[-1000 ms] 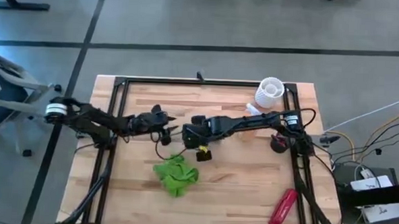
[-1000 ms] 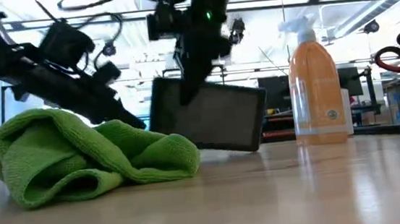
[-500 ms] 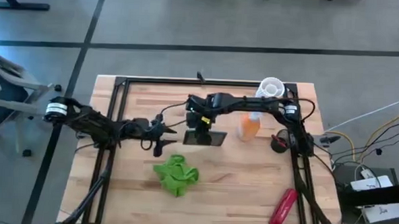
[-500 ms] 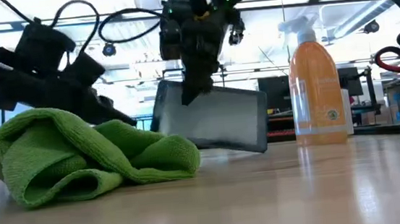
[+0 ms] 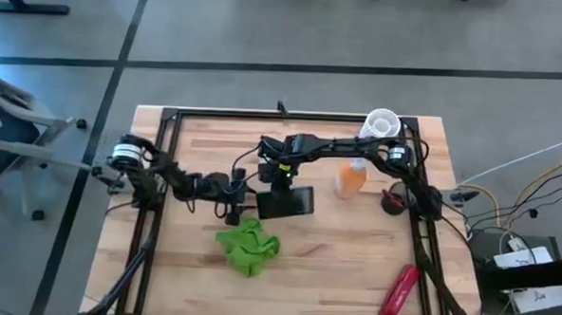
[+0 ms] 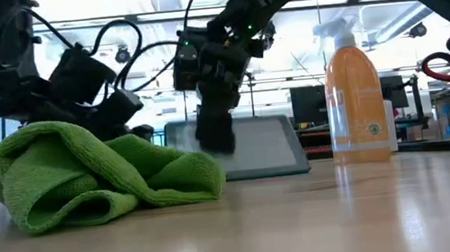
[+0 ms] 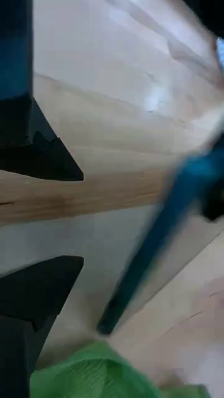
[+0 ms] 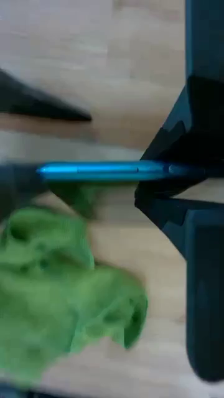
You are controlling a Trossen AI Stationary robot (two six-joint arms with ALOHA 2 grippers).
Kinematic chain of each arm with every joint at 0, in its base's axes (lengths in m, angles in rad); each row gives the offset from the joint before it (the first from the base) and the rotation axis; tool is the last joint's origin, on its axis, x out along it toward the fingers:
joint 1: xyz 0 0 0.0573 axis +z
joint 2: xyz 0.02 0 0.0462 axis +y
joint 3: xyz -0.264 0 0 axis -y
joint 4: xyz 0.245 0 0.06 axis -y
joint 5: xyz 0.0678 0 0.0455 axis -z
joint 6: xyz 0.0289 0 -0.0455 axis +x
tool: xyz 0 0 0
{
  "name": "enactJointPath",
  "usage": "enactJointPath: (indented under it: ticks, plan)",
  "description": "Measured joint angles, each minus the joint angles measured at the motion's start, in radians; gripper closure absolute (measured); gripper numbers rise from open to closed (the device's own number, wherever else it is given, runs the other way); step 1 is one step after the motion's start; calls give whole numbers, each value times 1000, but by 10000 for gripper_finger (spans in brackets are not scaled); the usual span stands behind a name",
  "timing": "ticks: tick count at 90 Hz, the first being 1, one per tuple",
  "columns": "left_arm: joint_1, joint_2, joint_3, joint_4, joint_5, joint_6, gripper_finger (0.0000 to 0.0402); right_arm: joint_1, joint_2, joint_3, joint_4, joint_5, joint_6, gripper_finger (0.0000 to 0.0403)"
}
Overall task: Apply microfiber cloth
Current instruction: Wipe the back and front of the tablet with the green microfiber cloth
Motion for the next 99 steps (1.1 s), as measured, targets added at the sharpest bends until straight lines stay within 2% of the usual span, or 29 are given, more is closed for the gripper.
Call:
enactJointPath:
  ticks: [22,31,40,52,65,72,80,88,94,99]
  plan:
    - [0,2,-3,1,-9,-22,215,0,0,7,1,205,6,246]
    - [-6,-27,-17,-17,-27,-43,223,2,-7,42,-47,251,5,221]
    - [-21,-117,-50,-83,-65,-55,236,10,-30,77,-91,284,3,207]
    - [-67,-285,-59,-204,-64,-67,256,28,-50,140,-178,360,5,197]
    - [-192,-375,-56,-246,-64,-135,277,71,-56,220,-317,473,13,192]
    - [-288,-362,-19,-235,-89,-145,288,99,-56,266,-396,507,23,194]
    - [-394,-292,36,-236,-212,-146,299,126,-56,331,-483,510,55,197]
    - [-454,-205,93,-237,-313,-159,307,149,-64,397,-559,516,93,199]
    - [-467,-140,135,-240,-307,-189,313,171,-74,437,-608,535,117,198]
    - [-470,-101,165,-287,-259,-228,318,188,-81,468,-659,536,137,197]
